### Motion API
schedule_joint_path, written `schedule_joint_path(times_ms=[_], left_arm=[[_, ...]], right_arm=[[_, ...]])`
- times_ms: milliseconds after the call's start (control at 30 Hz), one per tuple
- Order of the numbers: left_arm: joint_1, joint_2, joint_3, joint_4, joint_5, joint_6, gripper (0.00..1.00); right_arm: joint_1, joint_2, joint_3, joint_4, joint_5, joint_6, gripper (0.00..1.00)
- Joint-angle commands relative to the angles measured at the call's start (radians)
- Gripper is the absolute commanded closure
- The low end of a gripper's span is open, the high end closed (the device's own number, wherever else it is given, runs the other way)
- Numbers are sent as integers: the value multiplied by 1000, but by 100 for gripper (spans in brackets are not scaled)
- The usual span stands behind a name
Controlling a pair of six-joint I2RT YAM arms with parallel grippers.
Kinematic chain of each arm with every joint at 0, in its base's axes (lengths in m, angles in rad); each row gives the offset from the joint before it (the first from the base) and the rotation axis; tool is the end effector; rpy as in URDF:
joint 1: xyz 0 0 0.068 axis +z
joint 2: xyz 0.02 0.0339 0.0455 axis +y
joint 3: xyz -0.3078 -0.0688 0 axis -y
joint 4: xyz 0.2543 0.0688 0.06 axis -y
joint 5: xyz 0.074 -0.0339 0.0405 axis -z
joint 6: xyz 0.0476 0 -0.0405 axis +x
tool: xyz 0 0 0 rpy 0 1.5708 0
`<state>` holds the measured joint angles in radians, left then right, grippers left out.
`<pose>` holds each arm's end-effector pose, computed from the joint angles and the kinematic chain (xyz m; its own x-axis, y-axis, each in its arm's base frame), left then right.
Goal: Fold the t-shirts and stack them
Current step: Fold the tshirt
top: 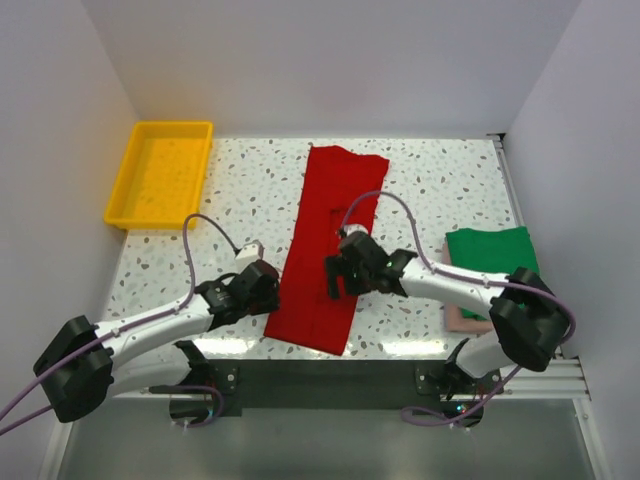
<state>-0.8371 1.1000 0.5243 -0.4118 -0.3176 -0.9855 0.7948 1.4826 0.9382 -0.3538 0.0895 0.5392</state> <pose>0.1396 -0.1327 0.2002 -0.8009 -0.2943 -0.5215 -0.1397 0.9387 -0.3151 0.2252 0.2234 0.2448 -0.8151 -0.1005 -0.5705 -0.2952 0.9194 0.2599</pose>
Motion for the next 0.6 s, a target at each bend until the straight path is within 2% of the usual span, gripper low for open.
schedule_joint_path(times_ms=[0,67,267,400,567], left_arm=[[1,-46,-61,27,-46,-70,58],[1,-52,-99,56,-34,-79,58],[-2,-35,-167,123,-21,-90,58],[-7,-25,-202,182,14,-82,60],[-13,-15,-217,195,32,-79,67]], right_arm=[[116,-103,-157,46,74,201,13],[205,-155,-205,50,128,272,14],[358,-197,-302,53,205,401,16],[411,-170,-323,91,220,453,20],[434,-148,-329,67,239,492,31]])
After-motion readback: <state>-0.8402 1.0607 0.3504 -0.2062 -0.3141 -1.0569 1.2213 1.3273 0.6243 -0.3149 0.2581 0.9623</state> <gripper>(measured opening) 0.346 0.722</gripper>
